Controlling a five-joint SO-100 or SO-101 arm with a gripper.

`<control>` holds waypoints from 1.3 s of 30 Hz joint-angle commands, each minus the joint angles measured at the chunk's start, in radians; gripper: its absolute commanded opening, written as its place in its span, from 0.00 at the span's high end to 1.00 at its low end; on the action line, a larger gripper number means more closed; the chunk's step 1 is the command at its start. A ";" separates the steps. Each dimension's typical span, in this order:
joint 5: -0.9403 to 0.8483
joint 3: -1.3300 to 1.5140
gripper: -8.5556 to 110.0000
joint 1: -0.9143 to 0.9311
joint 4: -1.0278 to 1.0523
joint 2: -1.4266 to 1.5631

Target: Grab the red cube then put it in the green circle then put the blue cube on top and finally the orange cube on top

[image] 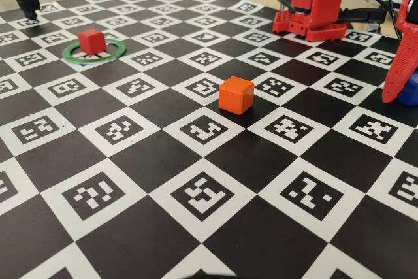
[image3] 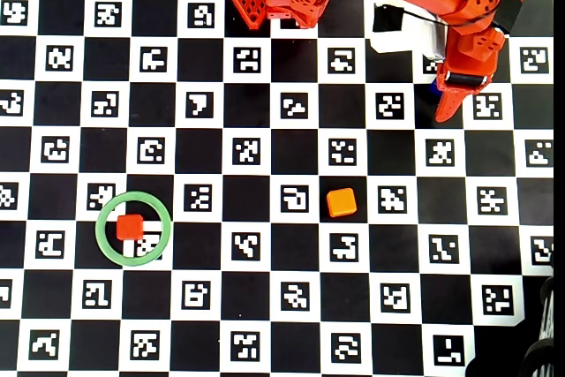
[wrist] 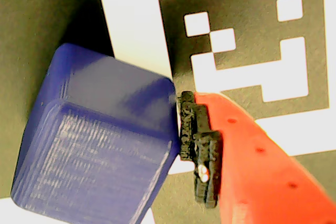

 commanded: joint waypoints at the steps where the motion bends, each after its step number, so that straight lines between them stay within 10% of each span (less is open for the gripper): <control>1: 0.040 -0.035 0.63 0.003 -0.018 0.032; 39: 0.204 -0.075 0.69 0.005 -0.121 0.026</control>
